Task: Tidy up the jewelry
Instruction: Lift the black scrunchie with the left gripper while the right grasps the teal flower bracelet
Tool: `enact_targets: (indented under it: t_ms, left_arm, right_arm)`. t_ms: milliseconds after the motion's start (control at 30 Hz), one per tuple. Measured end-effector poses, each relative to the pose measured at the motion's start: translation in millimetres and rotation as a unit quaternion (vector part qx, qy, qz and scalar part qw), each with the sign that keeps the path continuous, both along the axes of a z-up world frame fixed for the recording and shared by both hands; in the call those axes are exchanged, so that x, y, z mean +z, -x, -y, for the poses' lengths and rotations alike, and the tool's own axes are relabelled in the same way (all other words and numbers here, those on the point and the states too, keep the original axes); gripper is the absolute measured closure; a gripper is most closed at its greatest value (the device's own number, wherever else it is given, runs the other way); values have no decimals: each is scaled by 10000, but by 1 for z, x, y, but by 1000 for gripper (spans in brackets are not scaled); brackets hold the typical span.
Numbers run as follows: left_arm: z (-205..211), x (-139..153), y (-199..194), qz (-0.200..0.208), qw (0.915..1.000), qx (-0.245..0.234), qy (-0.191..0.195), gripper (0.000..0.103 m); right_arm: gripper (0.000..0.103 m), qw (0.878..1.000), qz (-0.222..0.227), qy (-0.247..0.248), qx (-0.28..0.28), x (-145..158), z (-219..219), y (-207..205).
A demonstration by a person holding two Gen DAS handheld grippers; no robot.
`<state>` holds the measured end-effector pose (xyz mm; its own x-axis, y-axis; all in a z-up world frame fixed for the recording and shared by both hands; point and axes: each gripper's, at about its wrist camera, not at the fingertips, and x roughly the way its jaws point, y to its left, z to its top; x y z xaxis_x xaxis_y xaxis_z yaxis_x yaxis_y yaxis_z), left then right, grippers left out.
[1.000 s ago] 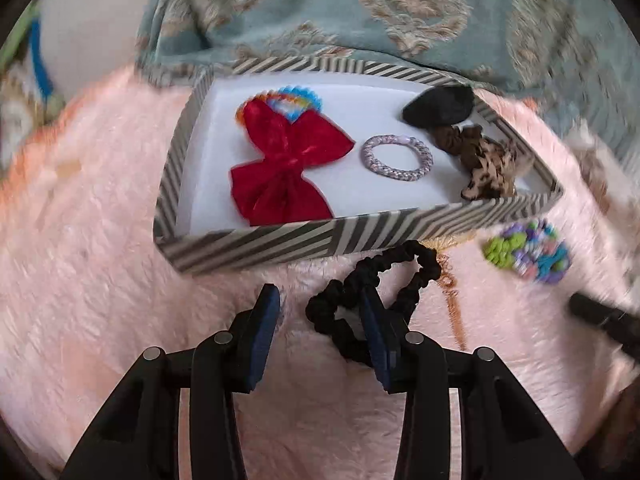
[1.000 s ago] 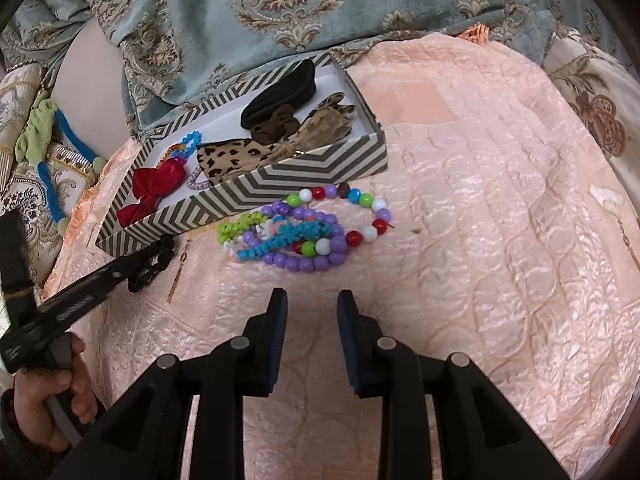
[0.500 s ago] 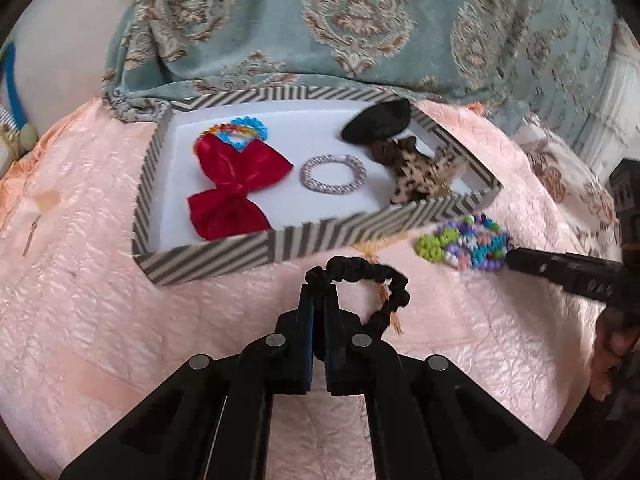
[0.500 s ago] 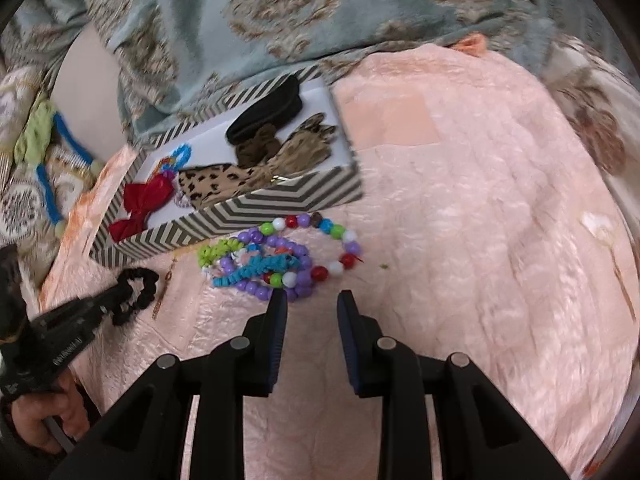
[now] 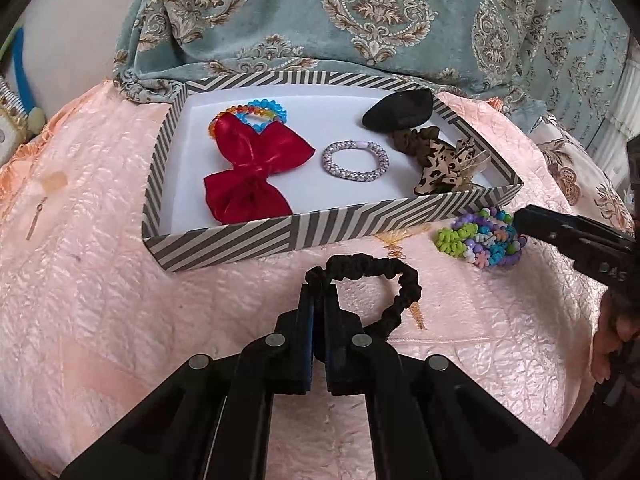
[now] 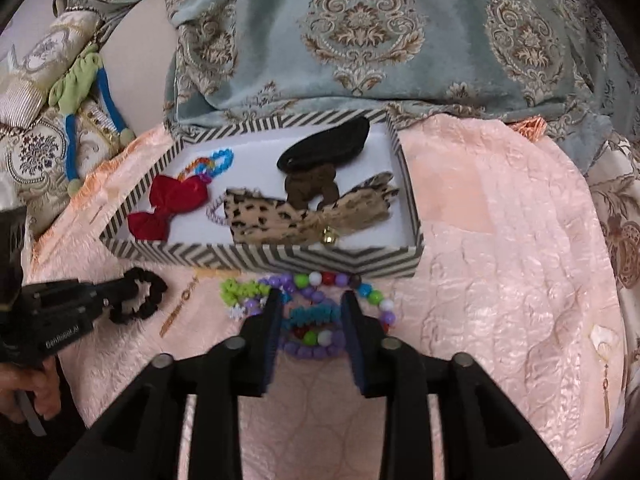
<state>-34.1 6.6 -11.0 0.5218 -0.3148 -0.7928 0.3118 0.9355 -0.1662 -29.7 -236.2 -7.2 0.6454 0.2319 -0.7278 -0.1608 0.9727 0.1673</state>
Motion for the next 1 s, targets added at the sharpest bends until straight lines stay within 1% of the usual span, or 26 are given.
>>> enact_targets:
  t_ms: [33, 133, 267, 300, 333, 367, 400, 533, 633, 700, 767, 867, 1000]
  left_arm:
    - [1, 0, 1, 6, 10000, -20, -8, 103]
    - [1, -1, 1, -1, 10000, -26, -51, 103]
    - [-4, -3, -1, -52, 10000, 75, -34, 103]
    - [-4, -3, -1, -58, 9999, 80, -27, 103]
    - [-4, -3, -1, -51, 10000, 73, -30, 103]
    - [-3, -2, 0, -40, 10000, 56, -42, 103]
    - [-2, -3, 0, -42, 10000, 44, -46, 103]
    - [-3, -3, -1, -56, 10000, 71, -39, 103]
    - [-3, -2, -2, -42, 10000, 79, -30, 103]
    - [-3, -3, -2, -42, 10000, 68, -41, 103]
    - [-2, -4, -2, -56, 10000, 62, -48, 103]
    - [-2, -3, -1, -55, 9999, 74, -52, 103]
    - [-1, -3, -1, -46, 10000, 62, -48, 103]
  right_arm:
    - [65, 10000, -43, 6, 16, -3, -1, -3]
    - [64, 9992, -370, 10, 130, -18, -9, -14]
    - [65, 9984, -258, 290, 417, -21, -24, -7]
    - [68, 9977, -224, 320, 545, -21, -28, -4]
    - [79, 9972, -201, 350, 628, -21, -32, -1]
    - [82, 9969, -182, 373, 663, -20, -34, 1]
    - [84, 9966, -161, 399, 700, -20, -36, 3]
    - [85, 9962, -87, 446, 745, -13, -39, 14]
    - [85, 9975, 110, 190, 666, -3, -32, 22]
    - [85, 9979, 265, -62, 591, 5, -25, 27]
    - [85, 9975, 316, -318, 541, 9, -19, 28]
    - [85, 9958, 353, -726, 440, 13, -9, 28]
    - [85, 9907, 585, -1153, 418, 23, -1, 31]
